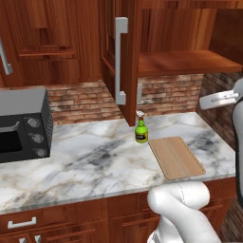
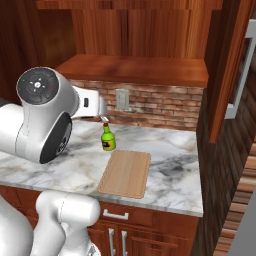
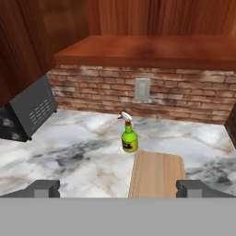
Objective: Grab the spray bottle from the cabinet, then place it next to the cutting board for sanitizing. Then grab the dish brush from the countertop next to the sink and place it next to the cutting board.
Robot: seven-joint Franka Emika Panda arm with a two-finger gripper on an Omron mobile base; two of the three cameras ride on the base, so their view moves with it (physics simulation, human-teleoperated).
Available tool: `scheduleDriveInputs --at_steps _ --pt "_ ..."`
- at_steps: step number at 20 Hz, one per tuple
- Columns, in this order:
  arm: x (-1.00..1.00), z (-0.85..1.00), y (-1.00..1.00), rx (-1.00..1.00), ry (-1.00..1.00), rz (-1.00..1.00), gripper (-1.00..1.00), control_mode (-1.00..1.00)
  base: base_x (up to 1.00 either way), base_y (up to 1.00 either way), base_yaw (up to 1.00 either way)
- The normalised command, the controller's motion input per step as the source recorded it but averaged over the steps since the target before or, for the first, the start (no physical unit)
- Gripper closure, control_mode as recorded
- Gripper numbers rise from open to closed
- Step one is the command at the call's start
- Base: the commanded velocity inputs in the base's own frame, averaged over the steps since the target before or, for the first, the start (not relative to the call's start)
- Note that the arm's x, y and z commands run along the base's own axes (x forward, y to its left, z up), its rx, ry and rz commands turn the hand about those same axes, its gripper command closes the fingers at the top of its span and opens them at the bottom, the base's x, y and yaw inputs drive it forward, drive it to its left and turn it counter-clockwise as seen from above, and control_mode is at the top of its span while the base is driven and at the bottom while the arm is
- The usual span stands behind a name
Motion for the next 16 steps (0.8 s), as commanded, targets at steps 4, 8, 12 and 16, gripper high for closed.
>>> scheduleDriveInputs --at_steps 4,8,12,16 --pt "0.00 -0.17 0.15 -0.01 0.02 0.00 -1.00 -1.00 0.00 0.00 0.00" --pt "-0.01 -0.16 0.10 -0.01 0.00 0.00 -1.00 -1.00 0.00 0.00 0.00" --pt "-0.18 0.00 0.00 0.00 0.00 -0.05 -1.00 -1.00 0.00 0.00 0.00" --pt "-0.23 0.00 0.08 0.00 0.00 -0.09 -1.00 -1.00 0.00 0.00 0.00"
